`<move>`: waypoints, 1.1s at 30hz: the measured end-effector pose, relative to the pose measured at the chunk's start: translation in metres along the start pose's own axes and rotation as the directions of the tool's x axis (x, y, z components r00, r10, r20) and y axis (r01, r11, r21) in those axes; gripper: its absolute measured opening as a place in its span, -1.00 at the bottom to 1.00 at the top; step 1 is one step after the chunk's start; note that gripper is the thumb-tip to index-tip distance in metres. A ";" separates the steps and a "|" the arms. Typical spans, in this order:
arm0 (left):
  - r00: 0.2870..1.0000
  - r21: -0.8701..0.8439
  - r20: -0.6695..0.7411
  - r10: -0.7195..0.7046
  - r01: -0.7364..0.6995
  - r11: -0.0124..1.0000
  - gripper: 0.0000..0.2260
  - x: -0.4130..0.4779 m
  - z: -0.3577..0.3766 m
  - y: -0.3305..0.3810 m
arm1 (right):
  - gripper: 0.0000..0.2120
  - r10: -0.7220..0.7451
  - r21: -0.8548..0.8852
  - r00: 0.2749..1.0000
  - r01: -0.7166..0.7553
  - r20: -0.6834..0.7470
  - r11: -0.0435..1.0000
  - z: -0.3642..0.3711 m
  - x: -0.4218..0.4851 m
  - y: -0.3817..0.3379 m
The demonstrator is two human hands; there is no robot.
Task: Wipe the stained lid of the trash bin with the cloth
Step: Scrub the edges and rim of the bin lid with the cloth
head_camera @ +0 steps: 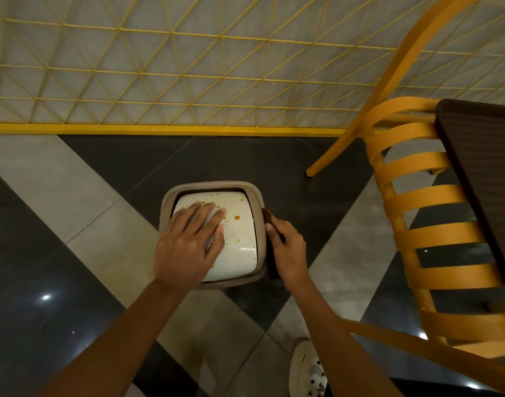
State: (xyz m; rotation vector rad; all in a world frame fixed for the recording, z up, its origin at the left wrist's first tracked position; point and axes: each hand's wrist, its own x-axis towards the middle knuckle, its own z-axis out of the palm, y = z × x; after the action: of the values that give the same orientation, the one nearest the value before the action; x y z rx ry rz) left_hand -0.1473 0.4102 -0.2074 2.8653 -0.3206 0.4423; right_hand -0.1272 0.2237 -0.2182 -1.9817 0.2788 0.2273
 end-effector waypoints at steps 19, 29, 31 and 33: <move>1.000 -0.001 0.012 0.001 -0.001 1.000 -0.63 0.001 0.000 0.000 | -0.75 -0.011 0.161 0.990 0.034 -0.143 0.986 0.001 -0.045 -0.009; 0.999 -0.013 0.050 0.001 0.000 1.000 -0.63 0.002 -0.001 0.000 | -0.73 -0.032 0.093 0.982 0.050 -0.185 0.994 0.005 -0.046 -0.017; 0.998 -0.011 0.068 -0.005 0.006 1.000 -0.62 0.002 -0.003 0.000 | -0.73 0.073 0.201 0.965 -0.022 -0.253 0.979 0.014 -0.067 -0.006; 0.995 -0.015 0.095 -0.027 0.028 0.999 -0.61 0.003 -0.005 0.001 | -0.75 0.216 0.323 0.936 -0.121 -0.278 0.939 0.026 -0.083 0.001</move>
State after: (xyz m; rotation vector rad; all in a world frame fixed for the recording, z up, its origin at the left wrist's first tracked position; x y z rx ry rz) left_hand -0.1460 0.4103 -0.2013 2.8763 -0.2990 0.2973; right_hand -0.2072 0.2544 -0.2061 -1.6832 0.6533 -0.0212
